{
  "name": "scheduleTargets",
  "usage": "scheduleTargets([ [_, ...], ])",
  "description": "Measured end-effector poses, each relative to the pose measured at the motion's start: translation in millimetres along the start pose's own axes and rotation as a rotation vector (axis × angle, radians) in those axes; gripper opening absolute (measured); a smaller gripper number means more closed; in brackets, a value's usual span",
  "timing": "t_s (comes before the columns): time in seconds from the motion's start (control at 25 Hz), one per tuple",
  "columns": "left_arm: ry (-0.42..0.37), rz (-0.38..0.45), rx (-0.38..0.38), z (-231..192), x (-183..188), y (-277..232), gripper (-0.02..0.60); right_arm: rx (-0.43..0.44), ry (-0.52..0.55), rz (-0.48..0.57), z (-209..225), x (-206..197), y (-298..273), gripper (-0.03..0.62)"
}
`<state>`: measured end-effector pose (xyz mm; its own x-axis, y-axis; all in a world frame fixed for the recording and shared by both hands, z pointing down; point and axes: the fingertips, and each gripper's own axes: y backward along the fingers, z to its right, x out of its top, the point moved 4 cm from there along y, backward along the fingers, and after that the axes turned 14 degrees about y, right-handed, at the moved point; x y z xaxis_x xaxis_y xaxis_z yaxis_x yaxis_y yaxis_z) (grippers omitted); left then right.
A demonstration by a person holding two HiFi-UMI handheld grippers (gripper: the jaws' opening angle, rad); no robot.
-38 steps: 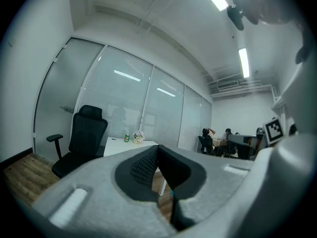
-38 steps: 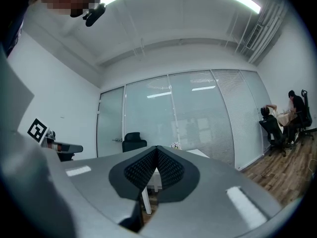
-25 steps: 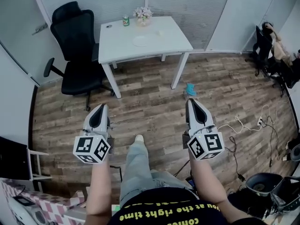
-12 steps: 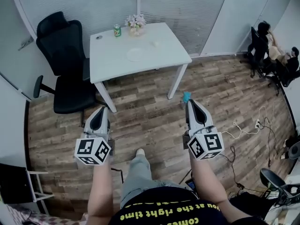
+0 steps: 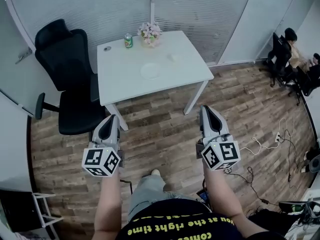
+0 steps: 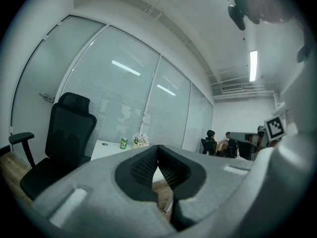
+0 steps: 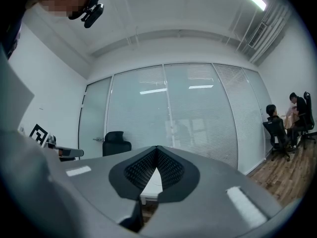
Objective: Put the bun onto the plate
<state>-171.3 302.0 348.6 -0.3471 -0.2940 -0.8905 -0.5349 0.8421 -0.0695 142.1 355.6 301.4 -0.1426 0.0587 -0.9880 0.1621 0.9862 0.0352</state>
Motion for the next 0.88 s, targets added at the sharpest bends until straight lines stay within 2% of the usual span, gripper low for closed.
scheduleTargets([
  [0.32,0.003,-0.015,-0.017,-29.0,11.4,-35.8,0.0,-0.019,0.0,0.002,-2.8,-1.7,-43.5,0.006],
  [0.88,0.01,-0.023,-0.029,-43.3,19.9,-72.0,0.0,-0.002,0.003,-0.001,4.5,-1.9,-91.0,0.006],
])
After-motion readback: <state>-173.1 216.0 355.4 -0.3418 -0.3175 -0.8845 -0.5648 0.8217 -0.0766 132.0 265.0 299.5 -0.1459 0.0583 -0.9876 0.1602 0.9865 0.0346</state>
